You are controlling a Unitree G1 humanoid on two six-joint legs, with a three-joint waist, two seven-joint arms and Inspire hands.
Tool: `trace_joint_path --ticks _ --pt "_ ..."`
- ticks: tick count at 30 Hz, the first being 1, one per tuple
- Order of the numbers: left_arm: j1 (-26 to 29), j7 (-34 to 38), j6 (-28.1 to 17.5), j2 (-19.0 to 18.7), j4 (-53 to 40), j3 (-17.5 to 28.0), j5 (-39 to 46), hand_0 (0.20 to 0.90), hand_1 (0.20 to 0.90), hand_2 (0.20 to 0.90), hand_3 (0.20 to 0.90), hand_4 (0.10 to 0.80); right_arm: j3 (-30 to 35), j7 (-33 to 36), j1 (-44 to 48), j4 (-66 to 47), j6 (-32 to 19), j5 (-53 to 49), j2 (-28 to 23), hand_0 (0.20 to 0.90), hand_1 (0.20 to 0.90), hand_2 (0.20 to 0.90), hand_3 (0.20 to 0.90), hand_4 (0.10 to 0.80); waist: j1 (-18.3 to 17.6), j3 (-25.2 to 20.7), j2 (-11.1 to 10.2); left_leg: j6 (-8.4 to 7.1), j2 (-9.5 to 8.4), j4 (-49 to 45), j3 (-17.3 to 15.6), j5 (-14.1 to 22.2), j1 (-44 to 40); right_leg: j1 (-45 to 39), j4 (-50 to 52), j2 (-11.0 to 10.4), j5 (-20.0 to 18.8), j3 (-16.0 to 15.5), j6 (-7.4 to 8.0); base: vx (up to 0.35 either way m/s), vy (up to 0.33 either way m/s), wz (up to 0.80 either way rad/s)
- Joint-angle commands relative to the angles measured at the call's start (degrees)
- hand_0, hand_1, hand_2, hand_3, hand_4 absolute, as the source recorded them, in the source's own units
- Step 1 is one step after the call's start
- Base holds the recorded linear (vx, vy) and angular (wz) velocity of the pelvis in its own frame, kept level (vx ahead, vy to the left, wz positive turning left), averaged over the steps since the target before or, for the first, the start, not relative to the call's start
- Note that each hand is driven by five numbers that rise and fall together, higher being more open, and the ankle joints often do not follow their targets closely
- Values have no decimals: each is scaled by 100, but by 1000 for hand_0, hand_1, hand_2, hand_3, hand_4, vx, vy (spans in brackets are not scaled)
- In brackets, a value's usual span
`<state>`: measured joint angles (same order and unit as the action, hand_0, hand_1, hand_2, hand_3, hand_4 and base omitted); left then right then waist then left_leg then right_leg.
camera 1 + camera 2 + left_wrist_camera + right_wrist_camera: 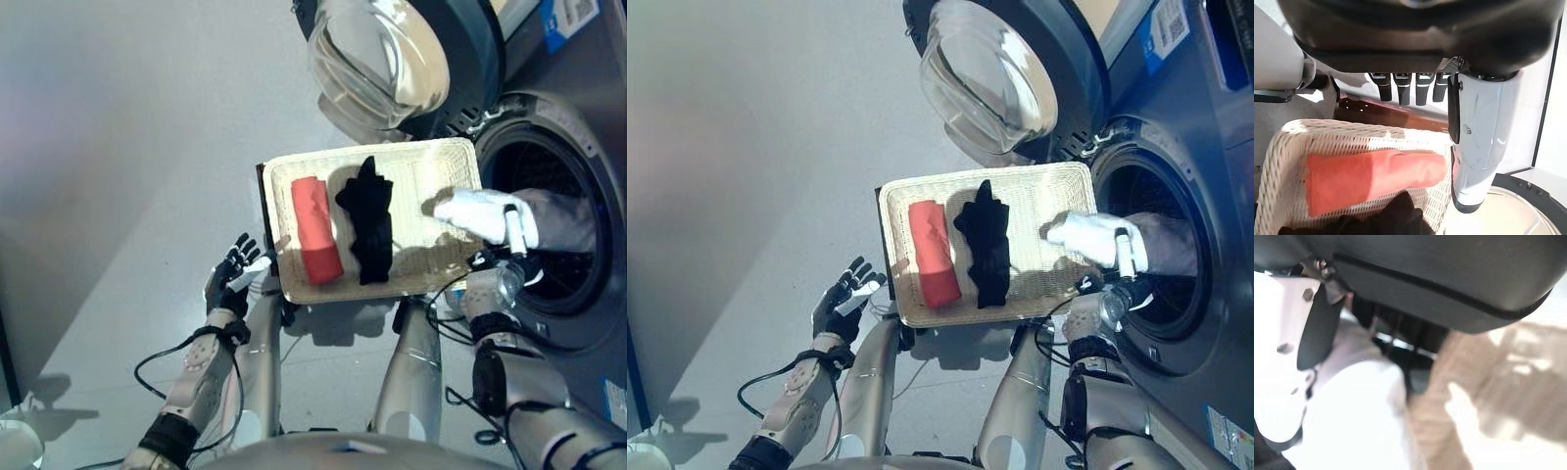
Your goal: Pick up the clothes and place them into the washing machine
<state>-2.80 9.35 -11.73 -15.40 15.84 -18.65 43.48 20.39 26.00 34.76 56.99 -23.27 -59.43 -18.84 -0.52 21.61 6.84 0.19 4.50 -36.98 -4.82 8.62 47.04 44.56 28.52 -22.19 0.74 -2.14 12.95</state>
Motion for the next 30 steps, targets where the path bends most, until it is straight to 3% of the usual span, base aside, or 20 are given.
trace_joint_path --ticks 1,6,9,14,20,30 --pt "-217 -3 -354 -127 -412 91 71 900 900 900 900 800 283 -237 442 -452 -1017 -852 -379 200 200 200 200 300 128 -133 -29 -566 281 447 418 2 -424 -186 153 8 147 10 -240 0 0 0" --pt "-155 10 -251 -165 -431 -136 176 900 900 900 900 800 723 -372 959 172 -1252 -2098 -395 200 200 200 200 300 189 -200 15 -573 261 450 414 25 -444 -209 190 -5 190 38 -235 4 0 -1" --pt "-142 -12 -218 -162 -390 -196 224 900 900 900 900 800 848 -392 1067 616 -1131 -2363 -533 200 200 200 200 300 208 -226 39 -581 255 425 407 35 -415 -180 218 -7 204 61 -240 0 0 0" --pt "-241 -83 -196 -193 -400 -194 188 900 900 900 900 800 1135 -305 1155 1038 -1103 -2559 -790 200 200 200 200 300 263 -278 140 -579 233 468 381 27 -402 -129 200 -25 207 96 -238 0 0 0" --pt "-434 -243 -137 -404 -425 -170 105 900 900 900 900 800 1407 -7 1461 1579 -1095 -2572 -1666 200 200 200 200 300 444 -433 338 -564 168 471 342 31 -372 -47 228 -106 250 180 -205 3 1 1" --pt "-478 -329 -74 -476 -406 -371 126 900 900 900 900 800 1368 292 1672 1550 -1293 -2532 -2420 200 200 200 200 300 436 -560 396 -574 178 562 294 40 -433 -1 222 -121 253 237 -174 30 8 1"
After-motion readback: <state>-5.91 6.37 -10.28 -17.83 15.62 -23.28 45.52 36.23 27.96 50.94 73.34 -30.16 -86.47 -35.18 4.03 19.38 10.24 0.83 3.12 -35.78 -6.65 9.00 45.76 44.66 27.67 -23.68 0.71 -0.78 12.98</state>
